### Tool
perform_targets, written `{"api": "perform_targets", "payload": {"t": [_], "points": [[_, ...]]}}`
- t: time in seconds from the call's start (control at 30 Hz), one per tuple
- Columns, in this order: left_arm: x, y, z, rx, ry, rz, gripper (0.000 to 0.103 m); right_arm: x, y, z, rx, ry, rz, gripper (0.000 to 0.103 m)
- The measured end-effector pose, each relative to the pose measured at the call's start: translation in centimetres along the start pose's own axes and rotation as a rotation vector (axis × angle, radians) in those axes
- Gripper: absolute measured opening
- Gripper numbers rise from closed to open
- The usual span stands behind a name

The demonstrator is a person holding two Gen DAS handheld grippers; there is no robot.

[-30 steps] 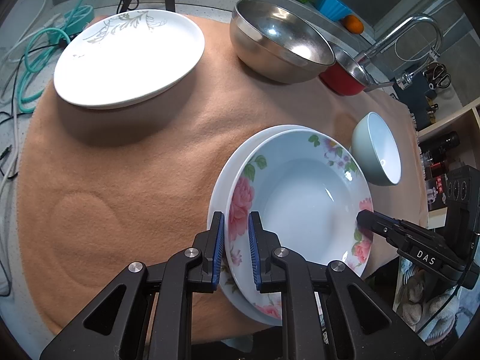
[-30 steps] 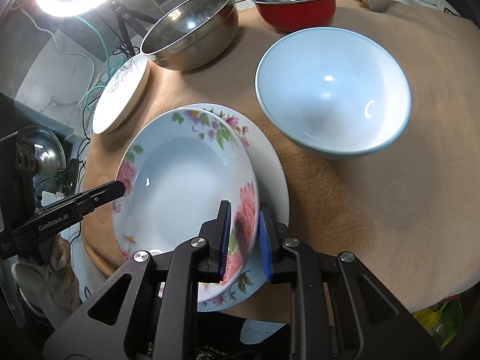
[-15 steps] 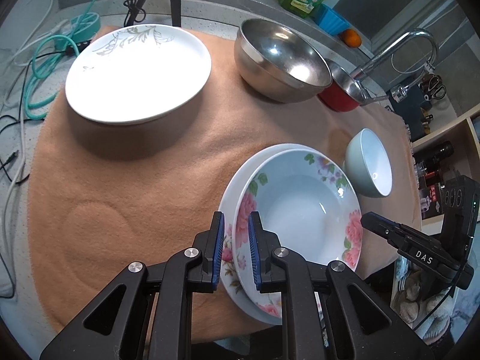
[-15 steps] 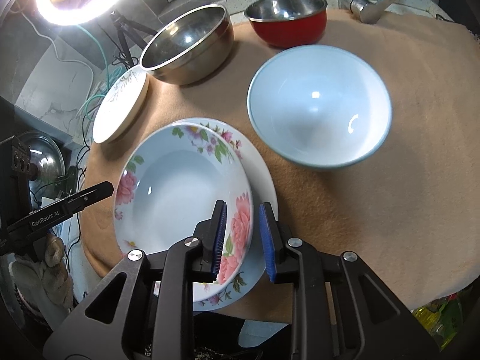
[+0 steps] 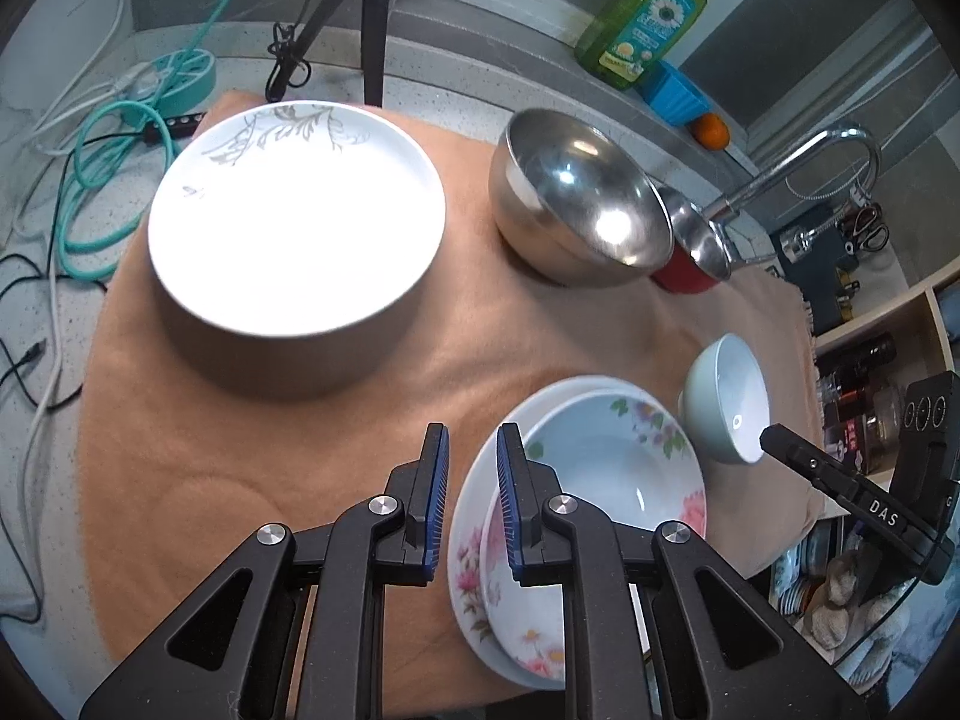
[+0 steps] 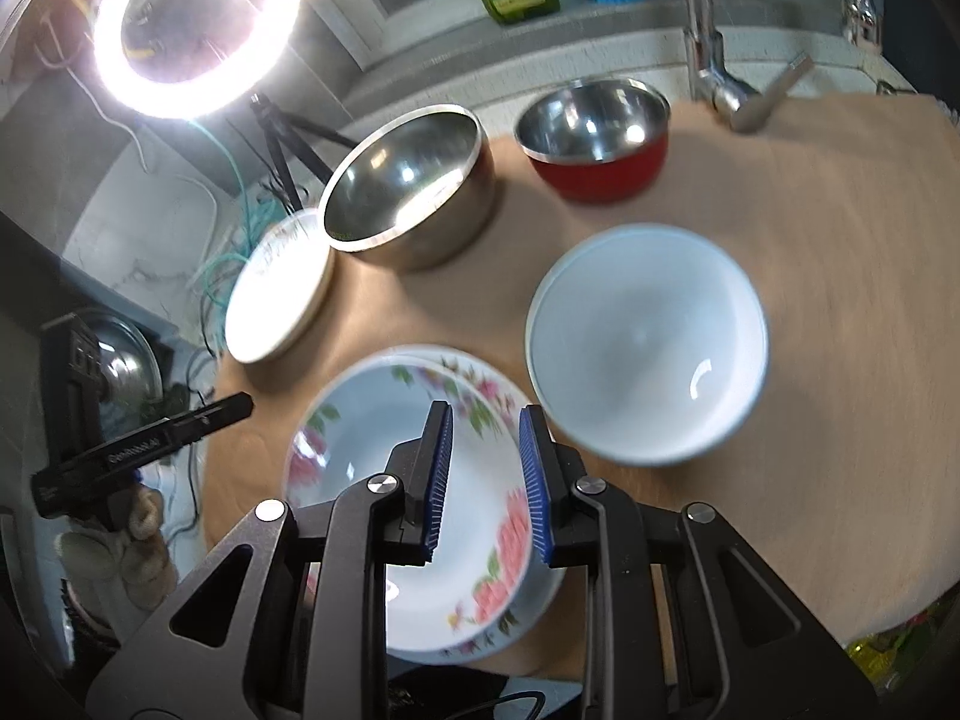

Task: Organize plates and bowls

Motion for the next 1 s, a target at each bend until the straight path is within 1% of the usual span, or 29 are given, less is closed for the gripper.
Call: {"api": "perform_targets", "payload": {"t": [0.07, 0.13, 0.27, 0.47, 0.7, 0.87, 1.0], "points": [[0.9, 0.0, -0.5, -0.004, 0.025, 0.012, 0.014, 0.7, 0.2, -0.4, 0.01, 0.001, 0.013, 0.033], [1.7, -0.1, -0.7, -0.009, 0.035, 0.024, 0.014, 1.6, 0.3, -1.0, 0.018, 0.005, 0.024, 0.036], [4.2, -0.2, -1.0, 0.009, 0.032, 0.052, 0.014, 3.4, 0.4, -2.3, 0.035, 0.033, 0.051, 0.036], [7.3, -0.7, -1.7, 0.025, 0.039, 0.077, 0.015, 6.1, -0.6, -3.1, 0.065, 0.009, 0.046, 0.036], [9.9, -2.7, -2.1, 0.013, 0.06, 0.07, 0.015, 8.3, -2.9, -4.1, 0.067, 0.008, 0.034, 0.036], [11.0, -4.2, -1.8, 0.013, 0.051, 0.049, 0.015, 8.7, -5.1, -4.4, 0.049, -0.006, 0.009, 0.036], [11.8, -5.1, -1.8, -0.001, 0.057, 0.041, 0.015, 9.2, -6.8, -4.3, 0.04, -0.025, -0.008, 0.036]]}}
Point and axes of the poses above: each gripper's, at about its wrist camera, not at the fingertips, and y roughly against the way its jaws point, z to its right, x to its top, the point moved 6 cm from there along -y, roughly the way its jaws point, and after that the axes turned 15 degrees about -y, right-handed, at the moved point
